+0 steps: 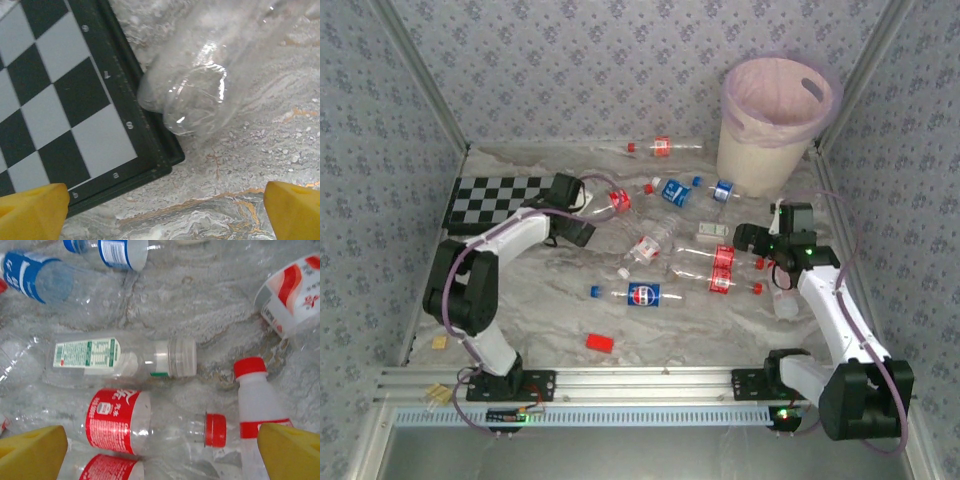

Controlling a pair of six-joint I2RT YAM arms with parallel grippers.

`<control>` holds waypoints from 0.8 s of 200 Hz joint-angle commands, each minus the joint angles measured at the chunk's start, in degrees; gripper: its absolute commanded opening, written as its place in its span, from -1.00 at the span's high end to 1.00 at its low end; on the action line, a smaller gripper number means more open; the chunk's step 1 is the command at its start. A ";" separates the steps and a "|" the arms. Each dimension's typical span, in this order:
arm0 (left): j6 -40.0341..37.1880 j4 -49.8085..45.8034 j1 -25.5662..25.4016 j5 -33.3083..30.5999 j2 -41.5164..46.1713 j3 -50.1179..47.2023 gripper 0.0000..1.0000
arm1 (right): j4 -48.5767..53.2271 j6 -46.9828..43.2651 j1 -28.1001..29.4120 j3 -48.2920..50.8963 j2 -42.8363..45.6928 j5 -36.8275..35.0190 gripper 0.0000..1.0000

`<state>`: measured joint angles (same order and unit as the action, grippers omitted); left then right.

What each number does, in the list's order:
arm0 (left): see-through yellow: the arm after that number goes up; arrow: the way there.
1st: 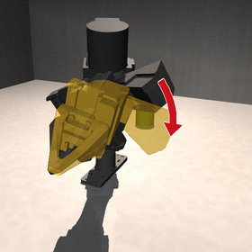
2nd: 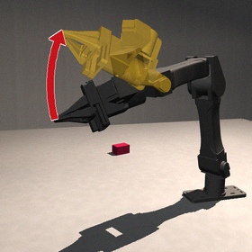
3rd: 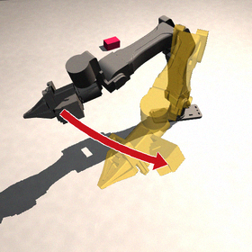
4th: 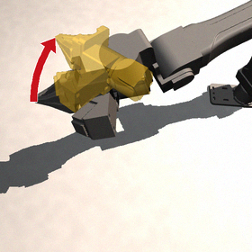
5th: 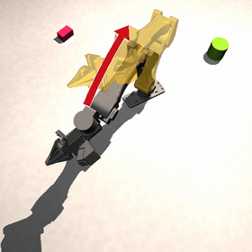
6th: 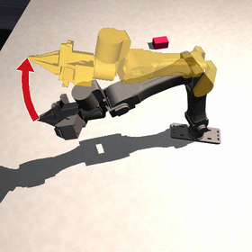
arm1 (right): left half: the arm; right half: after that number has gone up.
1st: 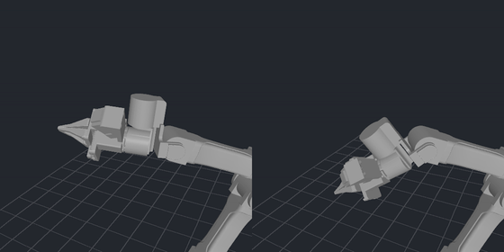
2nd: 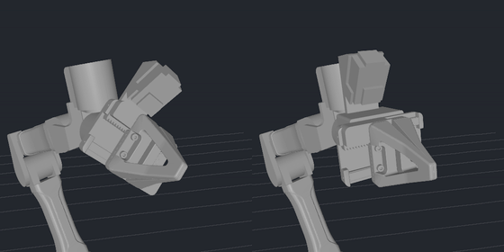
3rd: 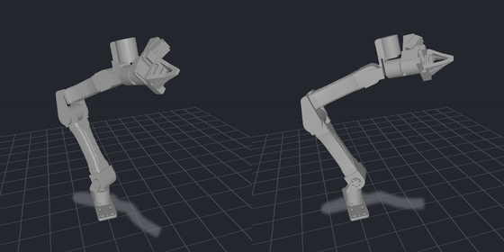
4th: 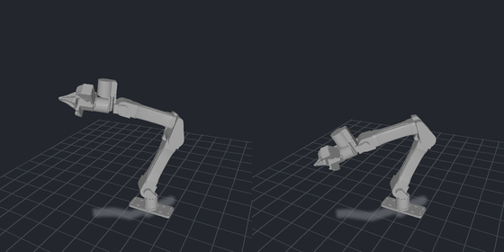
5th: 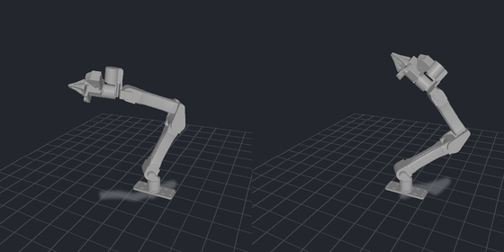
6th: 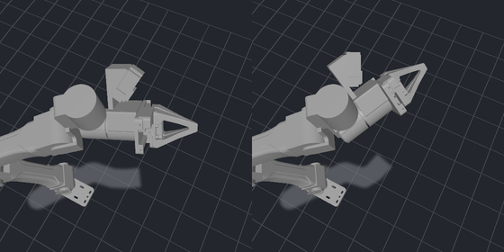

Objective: Put the plastic bottles in the bin

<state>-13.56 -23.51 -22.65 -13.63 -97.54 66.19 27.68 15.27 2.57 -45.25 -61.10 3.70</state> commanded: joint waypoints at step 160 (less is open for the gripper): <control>-4.54 -13.11 -1.16 5.64 -20.17 24.16 -0.40 | 16.07 -1.56 1.47 -9.64 7.30 -1.42 -1.00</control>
<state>-18.59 -31.94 -23.66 -7.01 -115.83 88.14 40.32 14.59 3.70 -53.93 -54.52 2.35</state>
